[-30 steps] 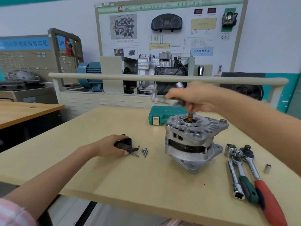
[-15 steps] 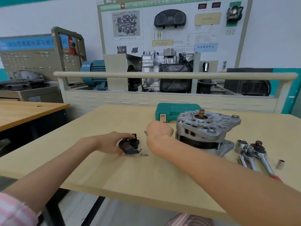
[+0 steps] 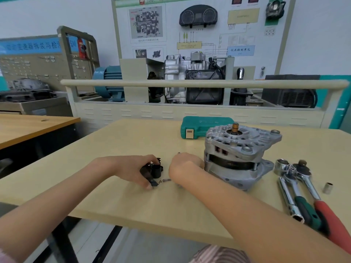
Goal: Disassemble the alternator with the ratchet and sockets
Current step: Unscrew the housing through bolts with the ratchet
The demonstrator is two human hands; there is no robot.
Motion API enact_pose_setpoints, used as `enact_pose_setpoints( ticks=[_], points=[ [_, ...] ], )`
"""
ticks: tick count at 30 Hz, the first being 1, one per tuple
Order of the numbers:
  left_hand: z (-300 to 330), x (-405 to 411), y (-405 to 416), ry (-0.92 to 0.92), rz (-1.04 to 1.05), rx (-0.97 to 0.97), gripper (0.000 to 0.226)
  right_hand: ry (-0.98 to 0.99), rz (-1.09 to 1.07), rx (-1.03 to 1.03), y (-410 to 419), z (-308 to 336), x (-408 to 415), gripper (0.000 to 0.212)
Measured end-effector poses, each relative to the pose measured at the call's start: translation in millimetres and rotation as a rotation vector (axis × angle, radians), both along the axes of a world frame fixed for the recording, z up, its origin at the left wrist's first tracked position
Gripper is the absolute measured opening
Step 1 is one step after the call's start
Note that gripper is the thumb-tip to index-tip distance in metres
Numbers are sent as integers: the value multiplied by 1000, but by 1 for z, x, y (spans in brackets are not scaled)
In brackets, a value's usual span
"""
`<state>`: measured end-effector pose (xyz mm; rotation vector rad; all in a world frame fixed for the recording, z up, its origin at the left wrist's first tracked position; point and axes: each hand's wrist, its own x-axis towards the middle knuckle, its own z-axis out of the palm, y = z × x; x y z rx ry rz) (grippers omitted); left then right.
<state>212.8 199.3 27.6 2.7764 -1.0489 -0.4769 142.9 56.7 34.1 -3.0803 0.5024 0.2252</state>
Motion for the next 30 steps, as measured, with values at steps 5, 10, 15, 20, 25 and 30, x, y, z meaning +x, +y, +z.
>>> enact_pose_setpoints(
  ticks=[5,10,15,20,25,30],
  points=[
    [-2,1,-12,19,-12,-54,70,19,15,225,-3,-2,3,32],
    [-4,4,-23,17,-22,-77,71,19,5,225,-13,-8,0,46],
    [-8,5,-30,15,-24,-122,70,3,63,287,-15,-13,0,27],
    [-11,5,-37,-53,-42,-167,65,-157,-7,546,-22,-15,-3,15],
    [-9,4,-28,8,-26,-189,66,-167,-8,608,-28,-16,-10,7],
    [-4,1,-18,4,-22,-115,68,-149,21,575,-30,-16,-17,7]
  ],
)
